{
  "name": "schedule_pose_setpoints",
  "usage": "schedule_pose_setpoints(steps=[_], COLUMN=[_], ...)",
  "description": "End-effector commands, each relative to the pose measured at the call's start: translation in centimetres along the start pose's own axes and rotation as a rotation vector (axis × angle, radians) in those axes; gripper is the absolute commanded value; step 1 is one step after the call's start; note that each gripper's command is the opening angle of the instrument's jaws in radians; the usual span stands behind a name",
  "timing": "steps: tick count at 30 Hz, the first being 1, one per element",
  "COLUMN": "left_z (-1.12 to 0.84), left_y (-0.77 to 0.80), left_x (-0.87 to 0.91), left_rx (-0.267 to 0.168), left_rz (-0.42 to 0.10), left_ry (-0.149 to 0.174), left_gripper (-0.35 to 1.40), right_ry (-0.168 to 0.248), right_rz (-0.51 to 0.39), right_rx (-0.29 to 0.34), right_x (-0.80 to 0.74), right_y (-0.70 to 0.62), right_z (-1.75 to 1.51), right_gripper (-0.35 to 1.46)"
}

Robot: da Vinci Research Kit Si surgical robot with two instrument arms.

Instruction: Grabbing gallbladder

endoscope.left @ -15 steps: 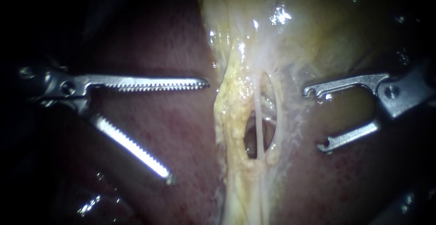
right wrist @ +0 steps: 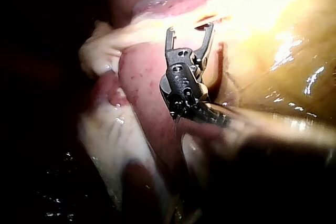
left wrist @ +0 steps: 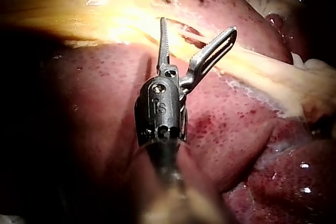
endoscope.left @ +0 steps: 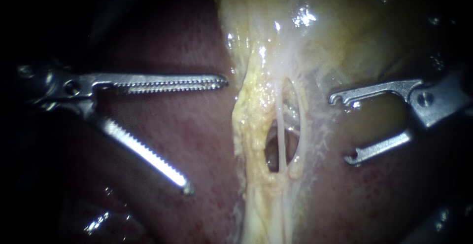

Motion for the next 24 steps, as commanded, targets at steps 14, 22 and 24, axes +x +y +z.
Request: schedule_pose_setpoints(steps=[14,22,24], left_z=[0.27,0.45,0.48], left_y=[0.34,0.42,0.44], left_x=[0.14,0.16,0.17], left_rx=[-0.097,-0.147,-0.167], left_rz=[-0.192,-0.312,-0.331], left_ry=[0.082,0.121,0.13], left_gripper=[0.74,0.56,0.54], right_ry=[0.0,-0.001,-0.001], right_rz=[0.008,0.013,0.013], right_rx=[0.0,0.0,0.0], right_x=[0.0,-0.01,-0.01], right_y=[-0.01,-0.01,-0.01], right_z=[0.0,-0.01,-0.01], right_gripper=[0.6,0.6,0.6])
